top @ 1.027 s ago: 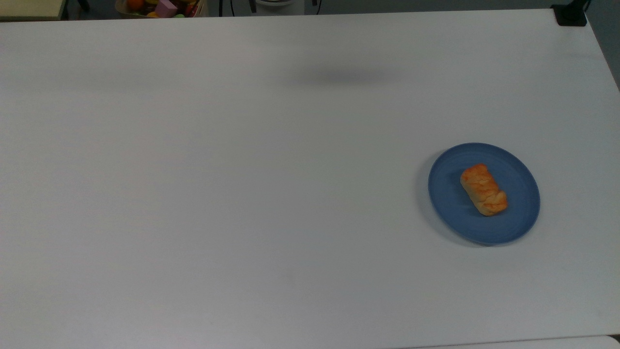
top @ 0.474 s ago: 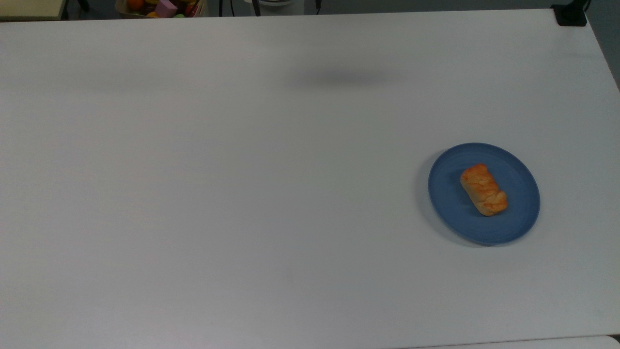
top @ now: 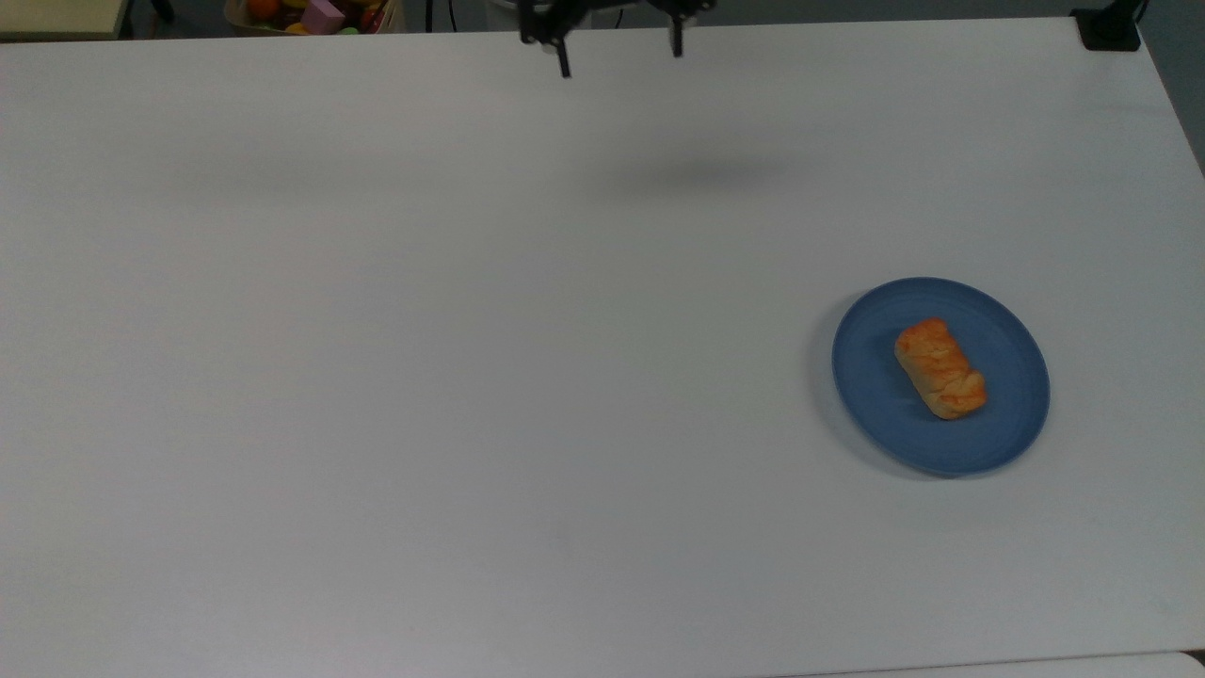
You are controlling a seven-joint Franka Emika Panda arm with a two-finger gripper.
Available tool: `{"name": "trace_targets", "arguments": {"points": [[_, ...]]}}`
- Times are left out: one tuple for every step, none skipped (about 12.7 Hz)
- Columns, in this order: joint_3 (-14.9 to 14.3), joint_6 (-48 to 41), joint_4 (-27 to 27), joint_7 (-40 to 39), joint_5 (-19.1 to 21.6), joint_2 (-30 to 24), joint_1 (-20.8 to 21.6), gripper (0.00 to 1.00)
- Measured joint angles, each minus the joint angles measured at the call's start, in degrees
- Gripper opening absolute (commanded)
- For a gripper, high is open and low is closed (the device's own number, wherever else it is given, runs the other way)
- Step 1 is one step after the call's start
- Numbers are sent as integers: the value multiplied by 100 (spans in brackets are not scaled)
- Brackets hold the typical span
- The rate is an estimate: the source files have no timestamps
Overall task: Put the bread on the table
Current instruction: 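Move the gripper over the orange bread roll on the blue plate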
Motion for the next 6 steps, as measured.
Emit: {"name": "trace_targets", "arguments": {"points": [[2, 93, 47, 150, 0, 91, 108, 100], [10, 149, 205, 339, 0, 253, 280, 100], [20, 156, 365, 414, 0, 379, 399, 100], [30, 156, 625, 516, -2, 568, 595, 100], [34, 156, 794, 611, -4, 698, 724, 100], [38, 159, 1070, 796, -24, 917, 923, 100]]}}
